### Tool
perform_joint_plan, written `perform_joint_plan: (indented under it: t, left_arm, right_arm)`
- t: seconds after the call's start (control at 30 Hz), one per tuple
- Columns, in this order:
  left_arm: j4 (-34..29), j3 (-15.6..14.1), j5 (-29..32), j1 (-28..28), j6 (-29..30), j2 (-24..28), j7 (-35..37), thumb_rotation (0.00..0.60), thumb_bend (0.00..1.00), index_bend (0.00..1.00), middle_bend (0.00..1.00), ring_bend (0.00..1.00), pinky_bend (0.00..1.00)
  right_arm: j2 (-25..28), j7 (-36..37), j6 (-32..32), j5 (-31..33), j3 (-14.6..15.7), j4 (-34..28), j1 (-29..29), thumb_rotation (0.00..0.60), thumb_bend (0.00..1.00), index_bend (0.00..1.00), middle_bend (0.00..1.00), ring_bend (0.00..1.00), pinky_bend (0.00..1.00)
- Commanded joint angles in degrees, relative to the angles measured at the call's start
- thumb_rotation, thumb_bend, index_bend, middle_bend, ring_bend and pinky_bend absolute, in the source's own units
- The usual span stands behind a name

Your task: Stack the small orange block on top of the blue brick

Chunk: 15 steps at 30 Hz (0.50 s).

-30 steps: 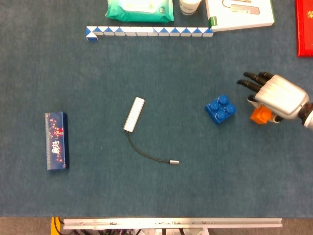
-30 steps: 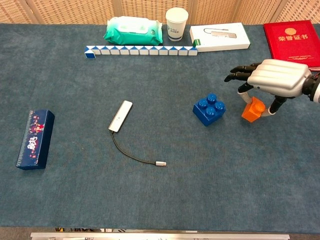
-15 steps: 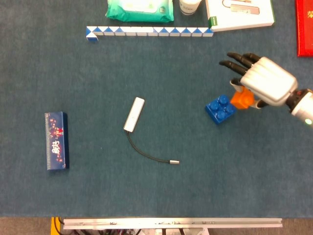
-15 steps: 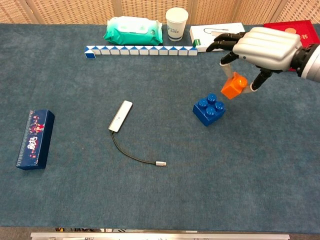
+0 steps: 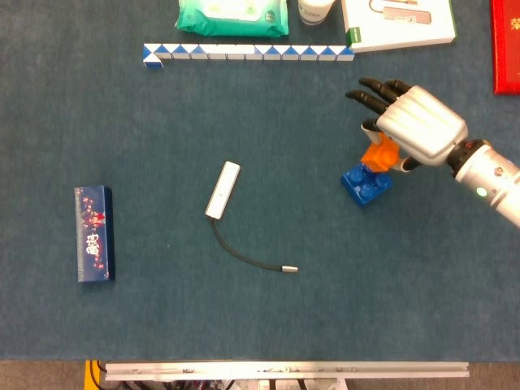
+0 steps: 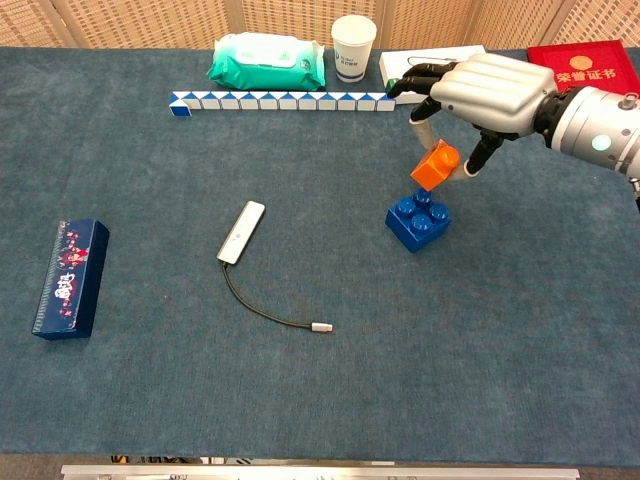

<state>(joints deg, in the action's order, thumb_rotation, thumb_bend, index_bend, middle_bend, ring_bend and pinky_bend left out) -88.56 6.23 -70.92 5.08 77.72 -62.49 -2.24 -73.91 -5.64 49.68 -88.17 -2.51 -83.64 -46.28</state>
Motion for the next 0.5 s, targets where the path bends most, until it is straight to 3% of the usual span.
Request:
perform_joint_plan:
  t: [0.03, 0.5]
  left_arm:
    - [0.0, 0.0, 0.0, 0.0, -0.1, 0.0, 0.1, 0.6, 0.05, 0.39, 0.4, 0.29, 0.45]
    - [-0.3, -0.1, -0.1, 0.0, -0.1, 0.3, 0.5, 0.6, 0.05, 0.39, 0.4, 0.29, 0.45]
  right_arm:
    - [-0.8, -1.5, -0.8, 1.8, -0.7, -0.4, 0.1, 0.6, 0.13, 0.69, 0.14, 0.01, 0.22]
    - [-1.4, -1.0, -7.6, 9.0, -2.4, -2.0, -2.1, 0.6, 0.13, 0.69, 0.14, 0.01, 0.22]
